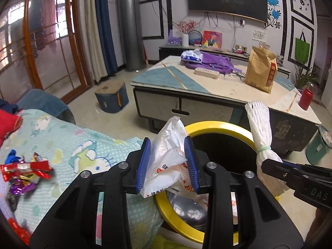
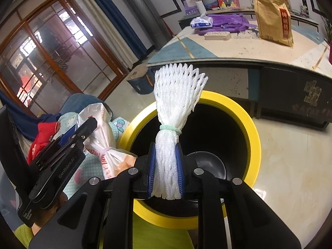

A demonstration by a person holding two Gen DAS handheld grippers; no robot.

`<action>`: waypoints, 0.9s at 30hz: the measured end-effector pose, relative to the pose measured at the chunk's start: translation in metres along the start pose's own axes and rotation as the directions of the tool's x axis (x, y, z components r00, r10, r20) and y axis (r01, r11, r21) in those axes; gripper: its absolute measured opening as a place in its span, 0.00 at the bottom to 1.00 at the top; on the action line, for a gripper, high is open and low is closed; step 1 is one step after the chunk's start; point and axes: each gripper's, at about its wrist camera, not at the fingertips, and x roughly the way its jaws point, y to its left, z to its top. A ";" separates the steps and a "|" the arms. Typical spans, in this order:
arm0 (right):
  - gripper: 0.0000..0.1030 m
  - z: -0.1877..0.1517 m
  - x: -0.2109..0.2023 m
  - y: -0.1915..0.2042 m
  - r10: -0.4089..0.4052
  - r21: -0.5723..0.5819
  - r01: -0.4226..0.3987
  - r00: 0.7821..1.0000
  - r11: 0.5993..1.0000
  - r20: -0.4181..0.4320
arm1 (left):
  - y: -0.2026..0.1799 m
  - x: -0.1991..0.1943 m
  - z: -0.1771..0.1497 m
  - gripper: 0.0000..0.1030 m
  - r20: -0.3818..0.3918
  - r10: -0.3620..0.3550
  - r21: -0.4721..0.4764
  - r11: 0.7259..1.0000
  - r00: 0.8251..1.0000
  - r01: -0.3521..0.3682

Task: Collect trash
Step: 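Carry the bag and foam net to the yellow bin and release both, then move both open tools back over the trash on the bed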

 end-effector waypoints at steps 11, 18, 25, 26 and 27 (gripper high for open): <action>0.38 -0.001 0.006 -0.004 -0.033 0.019 0.033 0.999 0.999 -0.014 | 0.012 -0.004 -0.005 0.74 -0.012 -0.032 -0.059 0.998 0.999 0.031; 0.41 -0.002 -0.002 0.011 -0.008 -0.037 0.009 1.000 0.999 0.027 | 0.037 -0.033 -0.005 0.89 0.029 -0.030 -0.141 0.989 0.999 0.034; 0.46 -0.004 -0.017 0.045 0.072 -0.168 -0.056 0.993 0.984 0.094 | 0.072 -0.070 -0.008 0.89 0.087 0.046 -0.221 0.975 0.995 -0.025; 0.47 -0.005 -0.020 0.052 0.089 -0.193 -0.068 0.991 0.979 0.103 | 0.078 -0.077 -0.008 0.89 0.097 0.060 -0.238 0.971 0.993 -0.035; 0.48 -0.005 -0.022 0.056 0.097 -0.208 -0.073 0.989 0.975 0.108 | 0.083 -0.082 -0.008 0.89 0.104 0.068 -0.246 0.968 0.992 -0.040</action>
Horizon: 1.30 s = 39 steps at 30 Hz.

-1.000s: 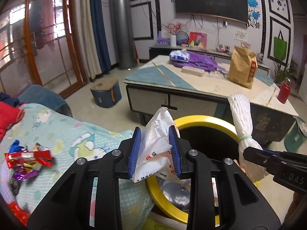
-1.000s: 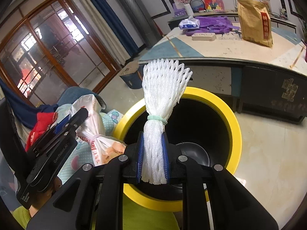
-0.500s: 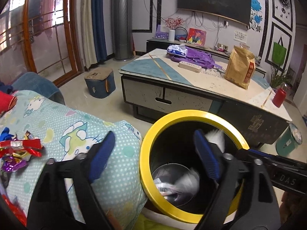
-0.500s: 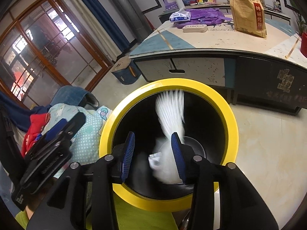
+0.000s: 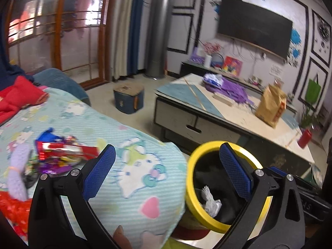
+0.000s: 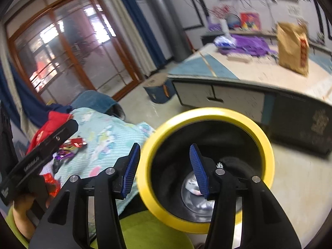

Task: Collect trash
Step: 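Move both open tools back over the trash on the bed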

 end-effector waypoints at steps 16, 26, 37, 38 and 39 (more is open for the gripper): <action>0.54 0.004 0.005 0.094 0.153 -0.238 -0.151 0.988 0.960 -0.011 | 0.074 -0.066 0.009 0.89 0.100 0.142 -0.114 0.985 0.985 -0.130; 0.59 0.005 0.024 0.159 0.239 -0.368 -0.247 0.969 0.896 -0.068 | 0.118 -0.096 0.005 0.89 0.119 0.209 -0.181 0.966 0.971 -0.185; 0.59 0.009 0.092 0.229 0.238 -0.508 -0.301 0.953 0.807 -0.187 | 0.182 -0.124 -0.013 0.89 0.055 0.314 -0.248 0.924 0.948 -0.292; 0.59 0.009 0.099 0.234 0.231 -0.521 -0.300 0.953 0.799 -0.195 | 0.185 -0.126 -0.014 0.89 0.048 0.319 -0.248 0.922 0.947 -0.298; 0.59 0.008 0.105 0.238 0.228 -0.535 -0.306 0.951 0.787 -0.209 | 0.193 -0.128 -0.018 0.89 0.037 0.321 -0.254 0.919 0.946 -0.302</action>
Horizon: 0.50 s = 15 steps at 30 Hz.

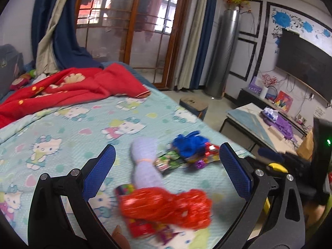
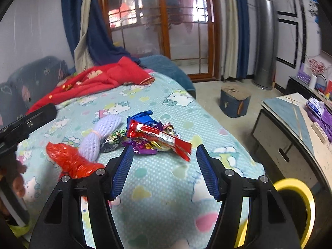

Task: Collect trash
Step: 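Move both open tools back over the trash on the bed, then grasp the red plastic bag with the left tool while the right tool grasps the red candy wrapper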

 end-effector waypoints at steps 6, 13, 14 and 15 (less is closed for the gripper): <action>0.59 0.010 0.040 0.013 -0.007 -0.104 0.000 0.997 0.995 -0.073 | 0.032 0.005 -0.012 0.89 -0.059 -0.002 -0.039 0.999 0.998 0.000; 0.59 0.016 0.070 0.023 -0.042 -0.211 0.015 0.991 0.977 -0.126 | 0.044 0.023 -0.031 0.89 -0.160 -0.103 -0.102 0.991 0.982 0.088; 0.59 0.016 0.072 0.025 -0.045 -0.228 0.014 0.991 0.973 -0.129 | 0.044 0.025 -0.033 0.89 -0.167 -0.111 -0.105 0.990 0.980 0.094; 0.57 0.016 0.074 0.027 -0.046 -0.242 0.012 0.990 0.970 -0.133 | 0.042 0.027 -0.036 0.89 -0.177 -0.120 -0.107 0.989 0.977 0.102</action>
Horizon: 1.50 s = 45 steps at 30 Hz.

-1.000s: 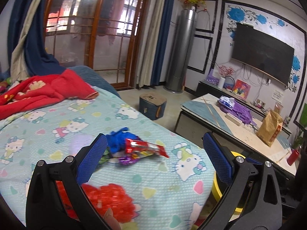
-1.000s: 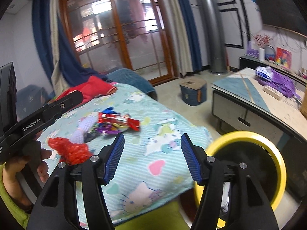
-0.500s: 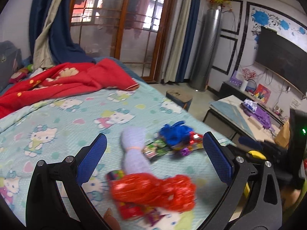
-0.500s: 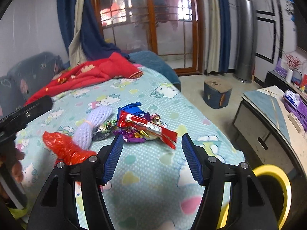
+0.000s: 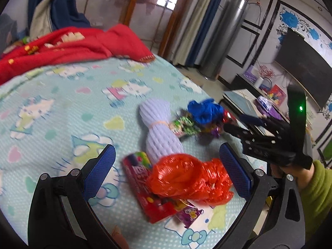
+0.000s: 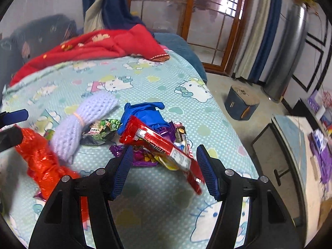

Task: Collect trash
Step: 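Grasp the red plastic bag with the left tool while the right tool grasps the red candy wrapper, then carry the red bag and red wrapper over the bin and release both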

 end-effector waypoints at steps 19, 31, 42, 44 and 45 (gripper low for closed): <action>0.21 -0.027 -0.032 -0.025 0.133 0.210 -0.142 0.989 0.967 0.059 | -0.015 0.007 -0.011 0.08 -0.083 -0.080 0.021 0.996 0.993 0.082; 0.16 -0.055 -0.074 -0.033 0.147 0.324 -0.188 0.978 0.927 0.148 | -0.043 -0.019 -0.002 0.04 -0.010 -0.147 0.080 0.986 0.989 0.148; 0.16 -0.080 -0.116 -0.058 0.096 0.397 -0.176 0.973 0.901 0.211 | -0.087 -0.030 0.003 0.04 0.041 -0.170 0.162 0.973 0.985 0.161; 0.16 -0.086 -0.123 -0.065 0.083 0.413 -0.166 0.974 0.895 0.213 | -0.097 -0.030 0.003 0.04 0.043 -0.177 0.176 0.970 0.983 0.167; 0.16 -0.090 -0.126 -0.069 0.073 0.421 -0.159 0.974 0.893 0.213 | -0.101 -0.030 0.003 0.04 0.043 -0.182 0.182 0.968 0.982 0.172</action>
